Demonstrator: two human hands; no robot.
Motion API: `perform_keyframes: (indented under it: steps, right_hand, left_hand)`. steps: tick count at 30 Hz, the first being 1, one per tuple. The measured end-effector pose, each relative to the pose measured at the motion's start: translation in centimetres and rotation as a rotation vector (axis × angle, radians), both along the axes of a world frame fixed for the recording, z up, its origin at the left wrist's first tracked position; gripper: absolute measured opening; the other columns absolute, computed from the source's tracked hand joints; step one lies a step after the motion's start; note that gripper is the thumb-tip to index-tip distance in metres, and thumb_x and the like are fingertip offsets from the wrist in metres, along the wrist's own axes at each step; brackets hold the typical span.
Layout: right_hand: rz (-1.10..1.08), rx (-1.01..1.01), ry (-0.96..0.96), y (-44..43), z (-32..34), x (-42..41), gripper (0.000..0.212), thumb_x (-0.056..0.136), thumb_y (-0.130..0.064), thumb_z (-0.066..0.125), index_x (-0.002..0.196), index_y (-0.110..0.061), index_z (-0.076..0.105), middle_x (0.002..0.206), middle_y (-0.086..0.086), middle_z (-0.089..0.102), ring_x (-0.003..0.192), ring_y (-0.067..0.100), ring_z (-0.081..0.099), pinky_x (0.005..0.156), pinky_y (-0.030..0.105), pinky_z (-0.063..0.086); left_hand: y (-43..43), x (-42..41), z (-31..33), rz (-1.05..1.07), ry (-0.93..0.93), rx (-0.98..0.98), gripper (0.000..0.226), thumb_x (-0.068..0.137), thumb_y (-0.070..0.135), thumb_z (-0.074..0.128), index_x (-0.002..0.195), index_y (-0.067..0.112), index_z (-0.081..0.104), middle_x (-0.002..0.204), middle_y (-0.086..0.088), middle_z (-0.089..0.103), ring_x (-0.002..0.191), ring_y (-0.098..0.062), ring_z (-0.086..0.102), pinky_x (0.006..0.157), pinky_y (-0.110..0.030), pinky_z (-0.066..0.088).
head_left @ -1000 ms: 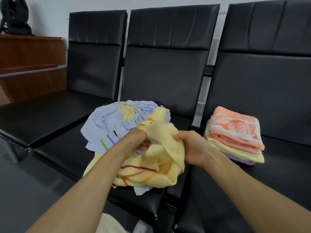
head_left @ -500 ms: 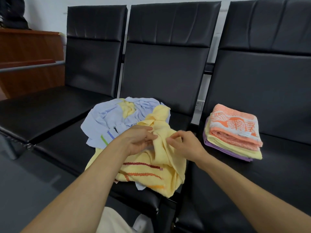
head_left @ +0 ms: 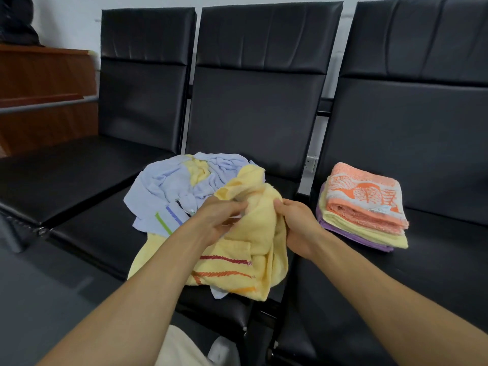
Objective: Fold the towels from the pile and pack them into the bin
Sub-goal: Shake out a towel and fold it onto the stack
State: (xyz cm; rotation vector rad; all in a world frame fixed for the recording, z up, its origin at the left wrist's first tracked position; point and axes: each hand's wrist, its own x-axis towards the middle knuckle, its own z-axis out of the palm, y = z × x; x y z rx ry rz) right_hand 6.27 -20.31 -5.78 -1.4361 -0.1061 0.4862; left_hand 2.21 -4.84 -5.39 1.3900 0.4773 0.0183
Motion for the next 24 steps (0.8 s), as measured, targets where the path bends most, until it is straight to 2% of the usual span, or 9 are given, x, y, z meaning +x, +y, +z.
perform_keyframes:
  steps: [5, 8, 11, 13, 15, 17, 19, 21, 24]
  right_hand:
    - [-0.004, -0.088, -0.110, -0.3, 0.6, 0.3, 0.023, 0.101, -0.018, 0.047, 0.104, -0.011, 0.069, 0.106, 0.009, 0.072, 0.099, 0.023, 0.069, 0.086, 0.038, 0.056]
    - [-0.024, -0.204, -0.195, -0.5, 0.8, 0.2, 0.020, 0.099, -0.019, 0.053, 0.095, -0.017, 0.072, 0.102, 0.005, 0.073, 0.098, 0.021, 0.068, 0.086, 0.035, 0.055]
    - [-0.118, -0.202, -0.187, -0.9, 0.9, 0.5, 0.025, 0.100, -0.018, 0.049, 0.094, -0.014, 0.073, 0.105, 0.011, 0.072, 0.104, 0.027, 0.066, 0.094, 0.044, 0.053]
    - [-0.265, -0.104, -0.105, -1.0, 1.0, 1.2, 0.026, 0.101, -0.016, 0.044, 0.102, -0.012, 0.069, 0.106, 0.013, 0.069, 0.106, 0.029, 0.064, 0.097, 0.048, 0.050]
    - [-0.415, 0.060, 0.012, -1.2, 1.3, 1.7, 0.024, 0.099, -0.012, 0.042, 0.115, -0.013, 0.059, 0.101, 0.001, 0.063, 0.105, 0.023, 0.060, 0.095, 0.042, 0.049]
    - [-0.482, 0.165, 0.093, -1.3, 1.7, 1.9, 0.018, 0.097, -0.012, 0.042, 0.103, -0.022, 0.056, 0.089, -0.004, 0.055, 0.097, 0.019, 0.056, 0.089, 0.037, 0.047]
    - [-0.486, 0.186, 0.130, -1.1, 2.2, 1.7, 0.020, 0.099, -0.012, 0.041, 0.086, -0.026, 0.047, 0.085, -0.004, 0.052, 0.096, 0.020, 0.058, 0.097, 0.039, 0.046]
    - [-0.440, 0.152, 0.113, -0.8, 2.5, 1.3, 0.025, 0.099, -0.012, 0.042, 0.079, -0.027, 0.044, 0.088, -0.001, 0.056, 0.096, 0.022, 0.058, 0.099, 0.042, 0.047]
    - [-0.320, 0.107, 0.076, -0.6, 2.3, 1.0, 0.019, 0.100, -0.020, 0.044, 0.087, -0.021, 0.057, 0.103, 0.007, 0.066, 0.100, 0.024, 0.062, 0.096, 0.042, 0.051]
  left_hand:
    - [-0.5, 0.3, -0.1, -0.199, 0.117, 0.080, 0.047, 0.087, 0.050, 0.064, 0.119, 0.015, 0.062, 0.115, -0.007, 0.066, 0.108, -0.025, 0.062, 0.092, -0.039, 0.053]
    - [-0.8, 0.4, 0.0, -0.188, 0.094, 0.214, 0.049, 0.084, 0.051, 0.067, 0.119, 0.016, 0.065, 0.113, -0.001, 0.066, 0.103, -0.019, 0.062, 0.078, -0.032, 0.054]
    - [-1.0, 0.4, 0.1, -0.088, 0.024, 0.281, 0.028, 0.091, 0.041, 0.064, 0.110, 0.021, 0.064, 0.101, 0.008, 0.062, 0.091, -0.010, 0.058, 0.065, -0.024, 0.048]
    - [-1.0, 0.4, 0.2, -0.034, 0.002, 0.168, 0.023, 0.096, 0.030, 0.058, 0.111, 0.014, 0.064, 0.107, 0.001, 0.066, 0.093, -0.015, 0.061, 0.071, -0.028, 0.052]
    - [-0.9, 0.3, 0.5, -0.028, -0.031, -0.108, 0.024, 0.098, 0.018, 0.050, 0.114, 0.008, 0.065, 0.116, -0.010, 0.067, 0.097, -0.022, 0.064, 0.081, -0.035, 0.054]
    - [-0.7, 0.1, 0.7, -0.072, -0.048, -0.289, 0.031, 0.099, 0.020, 0.043, 0.119, 0.007, 0.063, 0.118, -0.013, 0.067, 0.098, -0.025, 0.064, 0.082, -0.038, 0.054]
    - [-0.9, 0.2, 0.9, -0.149, -0.047, -0.318, 0.043, 0.100, 0.041, 0.043, 0.121, 0.010, 0.064, 0.115, -0.013, 0.069, 0.101, -0.026, 0.066, 0.081, -0.039, 0.054]
    - [-1.3, 0.2, 1.0, -0.230, -0.051, -0.214, 0.053, 0.089, 0.058, 0.053, 0.117, 0.016, 0.067, 0.111, -0.007, 0.072, 0.104, -0.025, 0.067, 0.086, -0.039, 0.053]
    - [-1.7, 0.0, 0.7, -0.252, -0.020, 0.065, 0.067, 0.062, 0.046, 0.086, 0.118, 0.015, 0.065, 0.107, -0.004, 0.074, 0.102, -0.024, 0.069, 0.093, -0.044, 0.054]
